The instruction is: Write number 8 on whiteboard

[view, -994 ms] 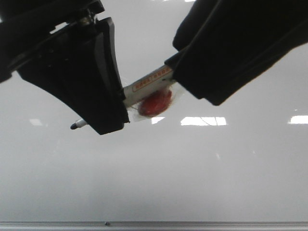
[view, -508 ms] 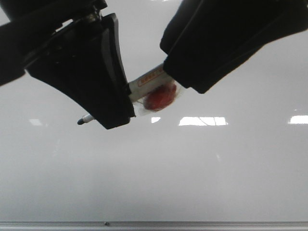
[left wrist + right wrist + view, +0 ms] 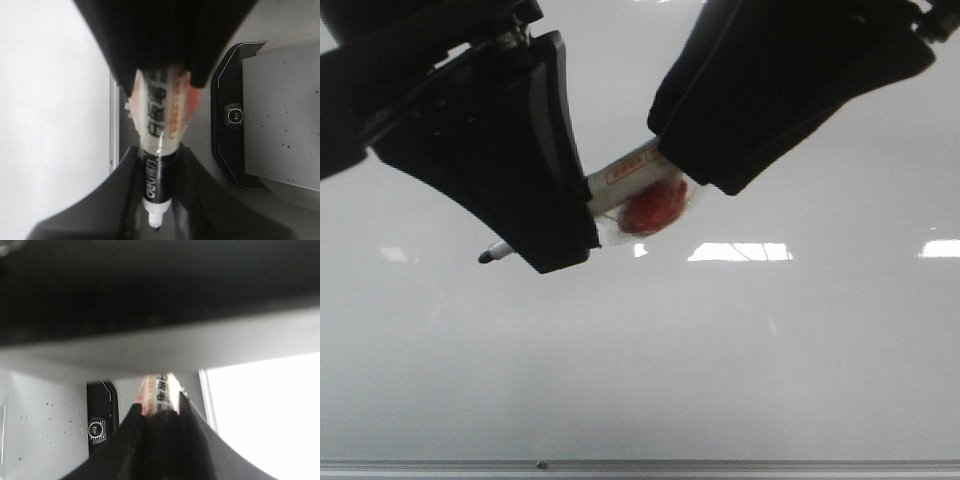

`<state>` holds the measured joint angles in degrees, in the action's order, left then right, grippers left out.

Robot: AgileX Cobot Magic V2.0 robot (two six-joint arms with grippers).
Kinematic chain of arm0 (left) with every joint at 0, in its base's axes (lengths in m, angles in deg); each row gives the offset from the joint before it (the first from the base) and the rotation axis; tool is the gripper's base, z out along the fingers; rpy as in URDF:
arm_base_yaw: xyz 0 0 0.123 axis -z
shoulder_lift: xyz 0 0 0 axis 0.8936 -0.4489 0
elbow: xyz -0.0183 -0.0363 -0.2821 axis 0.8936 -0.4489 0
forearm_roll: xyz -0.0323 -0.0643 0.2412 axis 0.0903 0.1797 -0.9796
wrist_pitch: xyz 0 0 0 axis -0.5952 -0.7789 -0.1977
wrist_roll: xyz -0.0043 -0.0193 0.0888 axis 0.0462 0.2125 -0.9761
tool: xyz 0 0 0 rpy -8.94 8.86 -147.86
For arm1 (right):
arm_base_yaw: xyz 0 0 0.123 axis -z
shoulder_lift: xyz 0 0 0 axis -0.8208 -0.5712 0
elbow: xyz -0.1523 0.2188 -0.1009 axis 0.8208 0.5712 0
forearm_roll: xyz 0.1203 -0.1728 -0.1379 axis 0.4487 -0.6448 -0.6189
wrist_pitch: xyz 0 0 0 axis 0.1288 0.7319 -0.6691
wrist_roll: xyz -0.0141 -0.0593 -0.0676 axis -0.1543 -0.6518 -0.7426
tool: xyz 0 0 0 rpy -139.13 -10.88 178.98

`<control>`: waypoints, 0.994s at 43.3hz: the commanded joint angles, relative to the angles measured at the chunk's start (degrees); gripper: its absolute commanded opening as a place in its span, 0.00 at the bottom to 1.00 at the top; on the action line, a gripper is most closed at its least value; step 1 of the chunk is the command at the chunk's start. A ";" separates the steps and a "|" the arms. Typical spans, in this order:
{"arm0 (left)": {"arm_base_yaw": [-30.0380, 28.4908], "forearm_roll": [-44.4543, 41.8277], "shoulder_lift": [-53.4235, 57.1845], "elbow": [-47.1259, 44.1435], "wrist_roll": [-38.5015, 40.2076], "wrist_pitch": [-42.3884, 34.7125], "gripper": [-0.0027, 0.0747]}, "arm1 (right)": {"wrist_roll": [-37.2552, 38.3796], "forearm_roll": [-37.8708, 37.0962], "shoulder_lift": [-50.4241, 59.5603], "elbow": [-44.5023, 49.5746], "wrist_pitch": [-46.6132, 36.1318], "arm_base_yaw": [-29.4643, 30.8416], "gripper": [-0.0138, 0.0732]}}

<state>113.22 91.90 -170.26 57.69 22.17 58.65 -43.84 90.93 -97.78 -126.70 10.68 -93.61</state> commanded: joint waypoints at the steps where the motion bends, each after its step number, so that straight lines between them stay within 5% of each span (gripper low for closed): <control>1: 0.37 1.02 1.60 1.96 0.28 -1.68 0.13 | -0.54 1.51 0.99 -1.88 0.03 -0.20 0.08; 7: 0.37 0.71 2.10 2.19 0.61 -1.55 0.39 | -0.54 1.45 0.99 -1.88 -0.02 -0.20 0.05; 12: 0.14 -2.50 4.07 3.25 4.44 -1.14 0.50 | 0.19 1.07 2.07 -1.88 0.03 0.12 0.05; 26: -1.63 -9.71 15.19 2.72 15.23 -0.02 0.51 | 15.65 -11.33 10.72 -1.88 2.90 7.45 0.05; 35: -12.89 -7.73 21.91 -1.09 21.55 -1.16 0.51 | 23.30 -12.29 18.58 -1.49 6.42 18.03 0.05; 43: -24.09 2.31 28.02 -5.87 21.78 -2.97 0.51 | 32.78 -10.30 25.24 4.27 1.17 24.36 0.05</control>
<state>92.41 89.03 -145.05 52.16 43.01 59.54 -14.59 78.03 -75.13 -123.69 17.22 -70.92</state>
